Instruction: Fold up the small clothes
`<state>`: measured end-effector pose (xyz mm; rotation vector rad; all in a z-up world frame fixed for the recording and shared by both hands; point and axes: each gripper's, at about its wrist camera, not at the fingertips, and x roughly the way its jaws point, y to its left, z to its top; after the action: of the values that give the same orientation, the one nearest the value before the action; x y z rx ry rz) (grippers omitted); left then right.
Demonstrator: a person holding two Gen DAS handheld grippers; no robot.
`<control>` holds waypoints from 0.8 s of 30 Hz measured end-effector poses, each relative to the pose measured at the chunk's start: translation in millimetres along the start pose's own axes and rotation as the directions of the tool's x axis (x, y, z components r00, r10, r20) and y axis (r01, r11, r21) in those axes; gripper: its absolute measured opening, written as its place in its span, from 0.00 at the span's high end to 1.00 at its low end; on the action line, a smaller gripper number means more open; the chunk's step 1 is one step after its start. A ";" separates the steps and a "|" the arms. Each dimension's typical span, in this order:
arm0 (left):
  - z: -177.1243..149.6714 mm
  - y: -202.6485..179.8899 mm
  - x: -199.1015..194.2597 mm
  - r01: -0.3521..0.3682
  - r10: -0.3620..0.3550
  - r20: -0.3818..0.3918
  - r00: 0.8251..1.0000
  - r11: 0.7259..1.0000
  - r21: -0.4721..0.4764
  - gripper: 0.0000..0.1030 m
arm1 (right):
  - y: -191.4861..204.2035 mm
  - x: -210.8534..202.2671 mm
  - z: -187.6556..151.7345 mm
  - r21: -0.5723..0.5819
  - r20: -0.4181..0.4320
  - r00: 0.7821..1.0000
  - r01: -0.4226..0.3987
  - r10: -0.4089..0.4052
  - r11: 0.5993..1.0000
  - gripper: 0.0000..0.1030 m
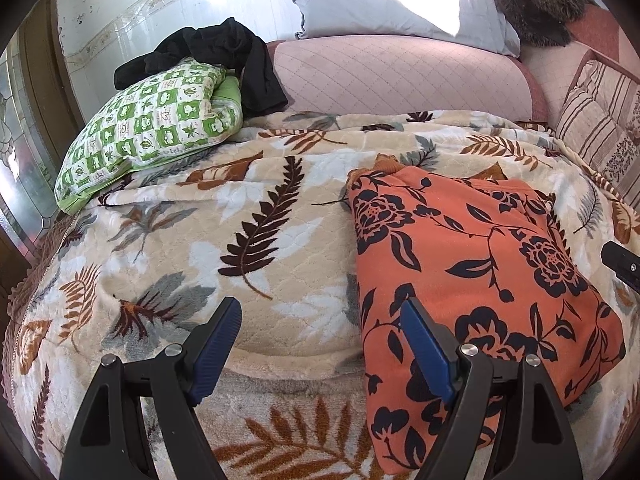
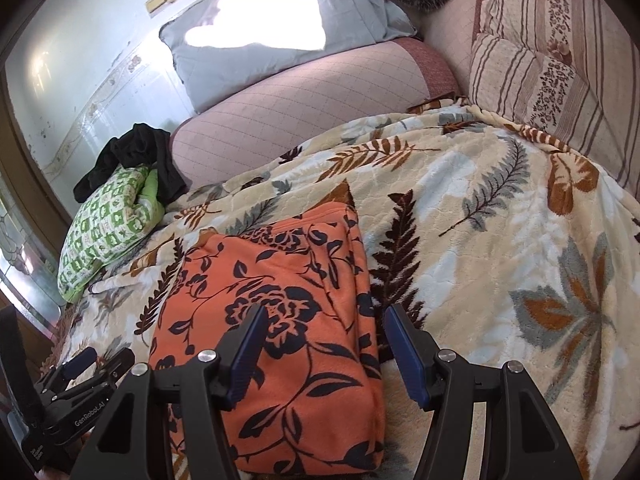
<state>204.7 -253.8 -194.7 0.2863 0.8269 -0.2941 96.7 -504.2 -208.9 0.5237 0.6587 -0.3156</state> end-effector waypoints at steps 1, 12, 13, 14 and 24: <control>0.8 -0.1 1.6 0.000 0.000 -0.001 1.000 1.000 0.000 0.20 | -1.2 1.7 1.1 0.005 -0.001 1.000 0.000 0.000 1.000 0.37; 12.1 11.6 28.9 0.219 -0.221 -0.074 0.972 0.975 -0.042 0.20 | -16.1 31.0 15.9 0.136 -0.072 0.982 -0.165 0.176 0.977 0.30; 12.3 13.7 31.6 0.253 -0.257 -0.081 0.963 0.966 -0.057 0.20 | -17.3 35.0 17.7 0.142 -0.083 0.979 -0.175 0.188 0.974 0.29; 12.6 15.7 35.2 0.288 -0.294 -0.089 0.952 0.955 -0.069 0.20 | -18.4 40.9 19.7 0.145 -0.107 0.975 -0.181 0.197 0.973 0.25; 8.4 16.5 67.5 0.487 -0.510 -0.183 0.840 0.859 -0.158 0.20 | -38.6 82.1 23.5 0.207 -0.205 0.967 -0.105 0.148 0.973 0.24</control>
<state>259.7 -251.4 -237.9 -0.0063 1.1304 -0.7179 153.1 -558.4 -260.4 0.7930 0.8089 -0.2027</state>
